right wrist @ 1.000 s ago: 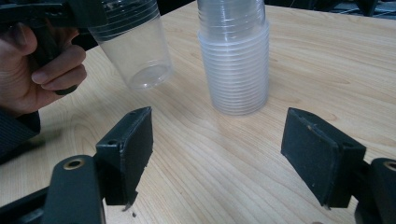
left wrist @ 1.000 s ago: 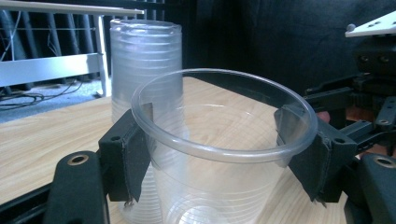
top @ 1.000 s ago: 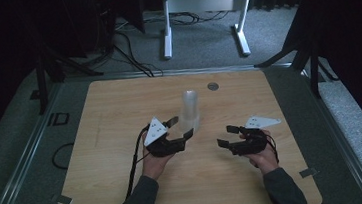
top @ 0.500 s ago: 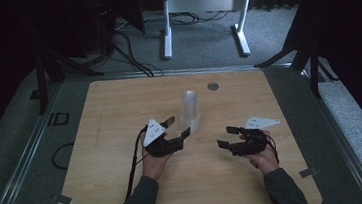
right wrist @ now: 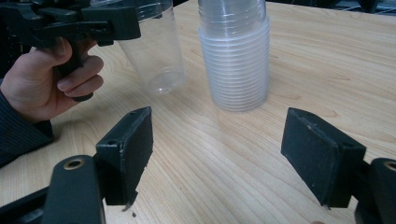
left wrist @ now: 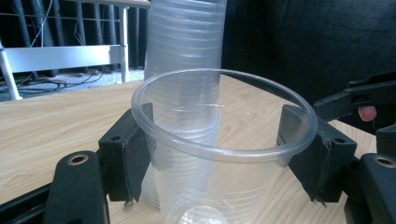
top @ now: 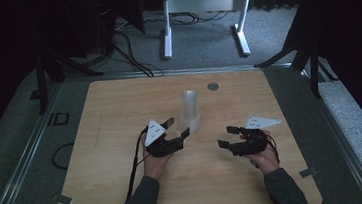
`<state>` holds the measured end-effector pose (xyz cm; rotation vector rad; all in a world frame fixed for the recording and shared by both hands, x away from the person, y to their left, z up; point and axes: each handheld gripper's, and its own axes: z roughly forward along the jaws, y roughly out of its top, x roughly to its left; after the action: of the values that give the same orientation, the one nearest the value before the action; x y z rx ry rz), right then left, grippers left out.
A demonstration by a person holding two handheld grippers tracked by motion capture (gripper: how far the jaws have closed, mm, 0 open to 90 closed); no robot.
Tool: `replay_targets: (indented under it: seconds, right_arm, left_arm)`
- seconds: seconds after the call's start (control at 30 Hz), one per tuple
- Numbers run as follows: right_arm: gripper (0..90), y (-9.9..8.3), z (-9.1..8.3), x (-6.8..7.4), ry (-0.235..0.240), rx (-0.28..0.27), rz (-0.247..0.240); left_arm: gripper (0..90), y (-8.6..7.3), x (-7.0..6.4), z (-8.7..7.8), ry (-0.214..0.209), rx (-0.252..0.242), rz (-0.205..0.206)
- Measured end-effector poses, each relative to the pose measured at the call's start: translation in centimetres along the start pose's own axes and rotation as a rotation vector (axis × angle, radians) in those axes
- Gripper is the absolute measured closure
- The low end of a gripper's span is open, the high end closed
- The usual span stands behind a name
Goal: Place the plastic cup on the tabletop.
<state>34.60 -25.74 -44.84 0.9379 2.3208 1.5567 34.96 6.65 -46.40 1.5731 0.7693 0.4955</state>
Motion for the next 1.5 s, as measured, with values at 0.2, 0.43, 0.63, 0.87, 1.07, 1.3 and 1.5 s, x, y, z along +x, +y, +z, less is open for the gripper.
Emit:
replay_targets:
  seconds: [0.2, 0.43, 0.63, 0.87, 1.07, 1.3, 1.5]
  right_arm:
    - [25.0, 0.0, 0.1, 0.0, 0.001, 0.001, -0.001]
    - [25.0, -0.1, 0.0, 0.0, 0.001, 0.000, 0.000]
    - [25.0, -0.1, 0.0, 0.0, 0.001, -0.001, 0.001]
    - [25.0, -0.1, 0.0, 0.0, 0.003, 0.000, -0.002]
    - [25.0, -0.1, -0.1, 0.0, 0.003, -0.002, -0.001]
    - [25.0, -0.1, -0.1, 0.0, 0.003, -0.002, -0.001]
    - [25.0, -0.1, -0.1, 0.0, 0.004, -0.002, -0.002]
  left_arm:
    - [28.3, -0.5, 0.2, 0.2, 0.005, 0.010, 0.005]
    - [28.2, -1.1, 0.2, 0.5, 0.018, 0.025, 0.003]
    - [28.3, -1.6, 0.4, 0.7, 0.026, 0.037, -0.002]
    - [28.2, -1.9, 0.3, 1.0, 0.016, 0.042, -0.008]
    - [28.2, -2.1, 0.2, 1.3, 0.012, 0.053, -0.008]
    - [28.2, -2.5, 0.2, 1.6, 0.010, 0.068, -0.009]
    - [28.1, -2.7, 0.3, 1.9, 0.011, 0.077, -0.009]
